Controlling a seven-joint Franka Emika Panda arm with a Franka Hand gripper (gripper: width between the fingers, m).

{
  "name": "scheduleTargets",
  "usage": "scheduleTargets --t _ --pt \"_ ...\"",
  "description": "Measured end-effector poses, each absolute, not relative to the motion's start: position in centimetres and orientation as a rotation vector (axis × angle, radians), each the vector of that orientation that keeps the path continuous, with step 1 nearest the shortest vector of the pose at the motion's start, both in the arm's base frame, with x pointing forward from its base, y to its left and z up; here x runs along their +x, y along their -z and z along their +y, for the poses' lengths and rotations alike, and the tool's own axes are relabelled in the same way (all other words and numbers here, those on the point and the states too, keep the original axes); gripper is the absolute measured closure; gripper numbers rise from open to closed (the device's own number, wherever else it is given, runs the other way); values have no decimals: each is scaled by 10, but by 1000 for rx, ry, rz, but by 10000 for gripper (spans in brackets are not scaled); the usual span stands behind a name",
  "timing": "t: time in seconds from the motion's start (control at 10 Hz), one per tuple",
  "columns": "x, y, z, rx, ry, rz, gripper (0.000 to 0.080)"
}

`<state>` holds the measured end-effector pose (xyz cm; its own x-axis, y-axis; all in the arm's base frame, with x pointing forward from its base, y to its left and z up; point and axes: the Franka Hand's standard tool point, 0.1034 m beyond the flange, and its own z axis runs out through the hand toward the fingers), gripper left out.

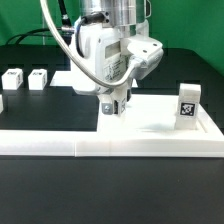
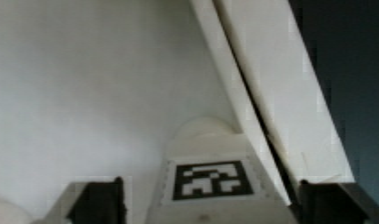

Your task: Assemble square table

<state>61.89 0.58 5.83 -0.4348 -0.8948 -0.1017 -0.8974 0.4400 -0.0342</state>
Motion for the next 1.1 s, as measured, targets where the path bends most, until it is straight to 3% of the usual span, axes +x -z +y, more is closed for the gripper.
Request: scheduleTargets --t 0.4,1.1 --pt "619 -58 6 -1609 -38 2575 151" --pt "619 -58 6 -1610 -38 2575 150"
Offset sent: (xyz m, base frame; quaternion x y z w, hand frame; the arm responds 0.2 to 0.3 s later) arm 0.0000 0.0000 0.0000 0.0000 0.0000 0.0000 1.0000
